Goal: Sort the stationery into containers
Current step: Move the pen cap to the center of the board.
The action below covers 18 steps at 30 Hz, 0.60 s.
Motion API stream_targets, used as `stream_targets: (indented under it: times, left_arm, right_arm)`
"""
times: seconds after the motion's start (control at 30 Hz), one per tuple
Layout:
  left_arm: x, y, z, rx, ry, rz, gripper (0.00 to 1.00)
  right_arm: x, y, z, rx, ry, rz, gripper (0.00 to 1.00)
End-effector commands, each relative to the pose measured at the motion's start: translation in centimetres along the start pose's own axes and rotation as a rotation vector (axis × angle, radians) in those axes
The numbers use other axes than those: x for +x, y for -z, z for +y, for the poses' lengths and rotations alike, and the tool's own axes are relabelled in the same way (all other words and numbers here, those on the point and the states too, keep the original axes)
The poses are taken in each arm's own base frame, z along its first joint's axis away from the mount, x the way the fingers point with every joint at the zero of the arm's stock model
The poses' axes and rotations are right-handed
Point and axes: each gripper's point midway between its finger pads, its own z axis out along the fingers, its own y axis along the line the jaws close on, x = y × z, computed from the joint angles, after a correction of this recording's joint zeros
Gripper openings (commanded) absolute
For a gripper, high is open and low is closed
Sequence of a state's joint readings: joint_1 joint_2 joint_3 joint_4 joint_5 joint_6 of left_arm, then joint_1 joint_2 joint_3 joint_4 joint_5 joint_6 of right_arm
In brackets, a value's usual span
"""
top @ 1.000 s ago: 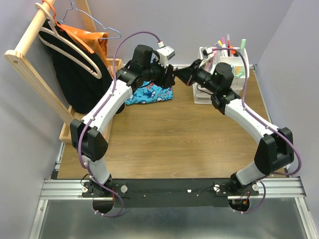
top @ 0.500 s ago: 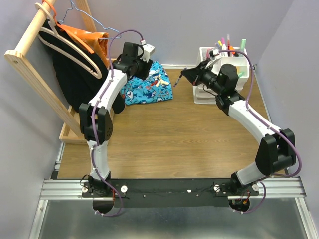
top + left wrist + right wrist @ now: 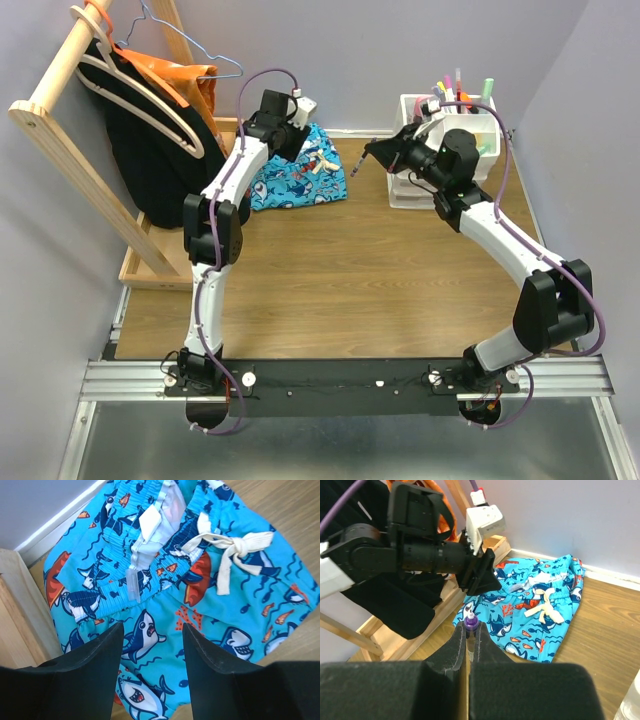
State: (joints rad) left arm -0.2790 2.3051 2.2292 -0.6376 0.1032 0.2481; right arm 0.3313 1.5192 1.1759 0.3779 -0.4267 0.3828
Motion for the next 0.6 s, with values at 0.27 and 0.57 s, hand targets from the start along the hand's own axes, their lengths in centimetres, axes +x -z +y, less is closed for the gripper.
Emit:
stream_targets:
  times: [0.27, 0.57]
  left_arm:
    - [1.8, -4.6, 2.9, -0.01, 0.01, 0.005, 0.53]
    - [2.8, -7.2, 3.1, 0.024, 0.034, -0.006, 0.48]
  right_arm:
    - [0.9, 0.2, -1.0, 0.021, 0.005, 0.036, 0.01]
    - [1.3, -0.4, -1.7, 0.041, 0.003, 0.06, 0.01]
